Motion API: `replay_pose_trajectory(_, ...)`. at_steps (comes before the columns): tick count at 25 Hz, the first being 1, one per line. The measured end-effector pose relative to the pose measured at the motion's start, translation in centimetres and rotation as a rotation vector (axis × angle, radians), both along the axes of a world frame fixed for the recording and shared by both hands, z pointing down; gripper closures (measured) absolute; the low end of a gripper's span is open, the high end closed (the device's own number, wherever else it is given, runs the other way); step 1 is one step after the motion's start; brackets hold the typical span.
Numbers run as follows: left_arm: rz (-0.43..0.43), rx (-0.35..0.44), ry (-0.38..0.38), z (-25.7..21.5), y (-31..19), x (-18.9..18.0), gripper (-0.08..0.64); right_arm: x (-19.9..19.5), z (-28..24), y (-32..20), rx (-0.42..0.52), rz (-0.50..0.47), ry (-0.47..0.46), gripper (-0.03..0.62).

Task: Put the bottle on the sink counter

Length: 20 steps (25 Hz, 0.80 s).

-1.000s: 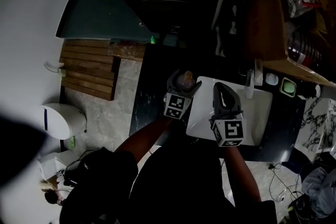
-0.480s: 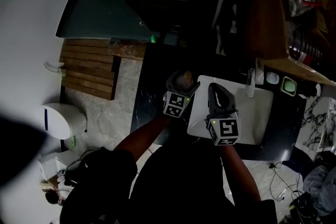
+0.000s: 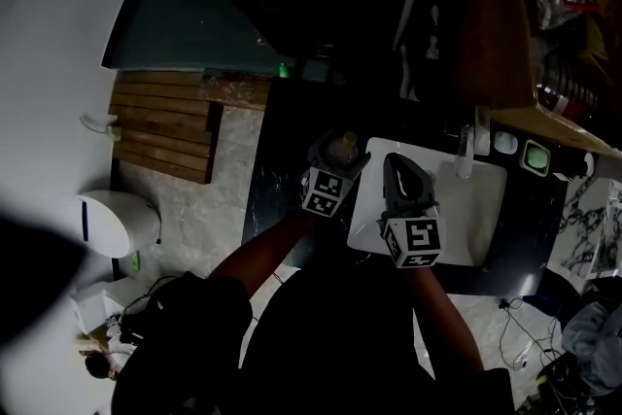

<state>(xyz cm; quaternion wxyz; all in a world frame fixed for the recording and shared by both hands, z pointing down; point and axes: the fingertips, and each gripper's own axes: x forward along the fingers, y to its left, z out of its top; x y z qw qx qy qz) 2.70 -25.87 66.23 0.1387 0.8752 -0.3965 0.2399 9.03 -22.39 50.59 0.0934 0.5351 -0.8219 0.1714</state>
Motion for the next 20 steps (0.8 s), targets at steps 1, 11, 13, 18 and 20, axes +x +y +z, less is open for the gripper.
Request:
replay_pose_trajectory(1, 0.005, 0.003, -0.008, 0.1, 0.0, 0.0, 0.164, 0.0, 0.1, 0.0, -0.001, 0.001, 0.002, 0.552)
replay_pose_trajectory(11, 0.039, -0.001, -0.05, 0.5, 0.7, 0.3, 0.164, 0.6, 0.5, 0.4, -0.012, 0.017, -0.009, 0.552)
replay_pose_trajectory(13, 0.047, -0.007, -0.064, 0.7, 0.9, 0.2, 0.164, 0.7, 0.4, 0.4, -0.013, 0.023, -0.012, 0.552)
replay_pose_trajectory(18, 0.065, -0.013, -0.085, 0.9, 1.4, -0.3, 0.164, 1.0, 0.1, 0.7, -0.006, 0.03, -0.026, 0.552)
replay_pose_trajectory(20, 0.068, -0.017, -0.091, 1.0, 1.4, -0.3, 0.164, 1.1, 0.1, 0.8, -0.004, 0.03, -0.028, 0.552)
